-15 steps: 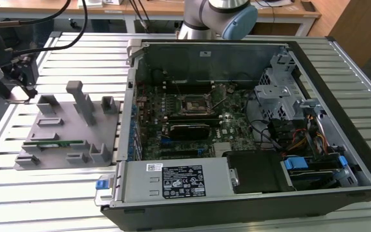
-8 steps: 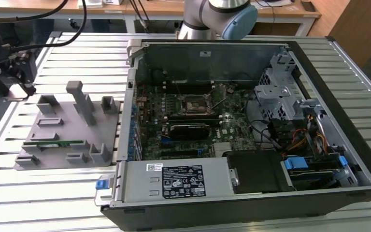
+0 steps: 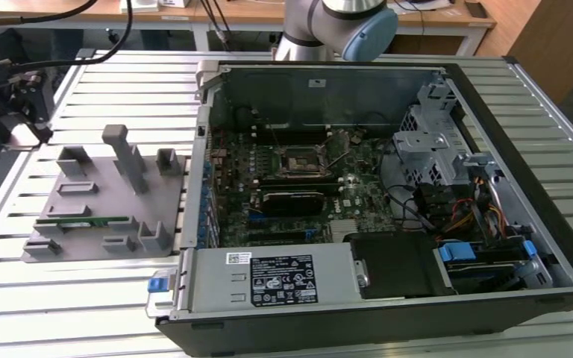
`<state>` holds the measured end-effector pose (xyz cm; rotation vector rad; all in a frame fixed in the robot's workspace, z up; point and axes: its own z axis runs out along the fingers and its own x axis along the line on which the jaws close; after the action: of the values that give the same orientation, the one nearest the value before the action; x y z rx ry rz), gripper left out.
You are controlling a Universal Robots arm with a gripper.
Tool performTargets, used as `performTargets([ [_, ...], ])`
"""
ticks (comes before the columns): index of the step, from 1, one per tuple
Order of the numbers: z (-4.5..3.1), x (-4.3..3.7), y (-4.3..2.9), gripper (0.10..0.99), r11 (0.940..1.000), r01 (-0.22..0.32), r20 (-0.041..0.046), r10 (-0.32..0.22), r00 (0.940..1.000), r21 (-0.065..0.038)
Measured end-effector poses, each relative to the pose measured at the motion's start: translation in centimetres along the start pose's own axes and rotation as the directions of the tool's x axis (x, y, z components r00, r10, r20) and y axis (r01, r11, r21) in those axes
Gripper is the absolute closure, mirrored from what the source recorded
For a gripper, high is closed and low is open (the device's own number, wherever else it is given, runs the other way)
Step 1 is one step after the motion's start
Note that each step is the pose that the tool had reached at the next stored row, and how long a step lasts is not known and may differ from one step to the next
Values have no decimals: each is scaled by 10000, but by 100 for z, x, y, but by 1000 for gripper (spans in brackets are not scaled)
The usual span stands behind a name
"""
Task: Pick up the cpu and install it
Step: 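Pick up the cpu and move it towards the insertion slot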
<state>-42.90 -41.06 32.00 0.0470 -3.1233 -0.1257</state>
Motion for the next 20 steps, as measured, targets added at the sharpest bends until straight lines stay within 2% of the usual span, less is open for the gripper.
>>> performTargets([
  [7,-75,1,15,553,10000,-32,2,32,10000,-1],
  [20,-265,3,38,553,9999,-110,9,110,9999,-2],
])
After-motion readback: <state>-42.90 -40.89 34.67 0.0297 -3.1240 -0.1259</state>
